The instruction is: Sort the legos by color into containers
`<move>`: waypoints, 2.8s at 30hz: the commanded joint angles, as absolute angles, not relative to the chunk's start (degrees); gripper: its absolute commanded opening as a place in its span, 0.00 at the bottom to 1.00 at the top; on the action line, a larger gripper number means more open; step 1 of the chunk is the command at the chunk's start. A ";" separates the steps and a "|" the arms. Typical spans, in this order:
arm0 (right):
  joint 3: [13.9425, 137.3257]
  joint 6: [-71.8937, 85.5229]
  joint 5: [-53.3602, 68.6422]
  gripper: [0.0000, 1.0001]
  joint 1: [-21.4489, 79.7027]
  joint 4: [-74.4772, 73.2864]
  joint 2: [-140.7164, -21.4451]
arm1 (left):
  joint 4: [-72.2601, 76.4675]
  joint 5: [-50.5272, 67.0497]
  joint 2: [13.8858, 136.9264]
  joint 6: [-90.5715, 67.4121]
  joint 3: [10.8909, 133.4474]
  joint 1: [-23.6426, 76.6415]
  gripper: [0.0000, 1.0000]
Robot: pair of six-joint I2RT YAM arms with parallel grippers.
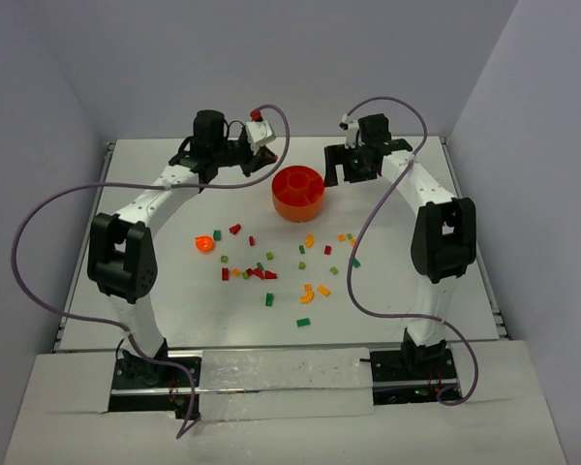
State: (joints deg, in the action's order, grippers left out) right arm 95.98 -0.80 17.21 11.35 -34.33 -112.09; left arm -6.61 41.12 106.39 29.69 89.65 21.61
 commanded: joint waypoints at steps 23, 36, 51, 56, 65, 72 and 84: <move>98.16 -0.09 19.34 1.00 6.77 -34.44 -106.88 | 7.84 39.46 120.04 5.39 96.06 27.69 0.00; 98.36 -0.09 19.34 1.00 6.68 -34.82 -107.17 | 6.58 38.90 123.08 4.95 97.40 27.70 0.06; 98.36 -0.09 19.69 1.00 6.77 -34.90 -105.45 | 0.85 37.03 119.88 7.62 99.99 27.04 0.45; 98.07 -0.34 19.60 1.00 6.77 -35.00 -104.25 | -3.01 41.75 113.67 1.21 102.28 22.72 0.43; 95.19 -1.10 21.18 1.00 7.03 -35.16 -103.49 | -23.16 44.60 99.46 2.16 87.11 7.74 0.43; 93.05 -0.97 21.77 1.00 8.02 -35.12 -103.10 | -23.84 48.97 90.72 0.53 67.10 -5.26 0.48; 91.08 -2.67 21.91 1.00 8.61 -36.39 -101.54 | -18.78 54.58 96.26 -3.46 57.81 -12.30 0.52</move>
State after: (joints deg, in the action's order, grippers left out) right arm 91.82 -1.50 21.54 8.27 -35.67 -105.60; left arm -22.79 51.49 93.30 -0.92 57.82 -11.14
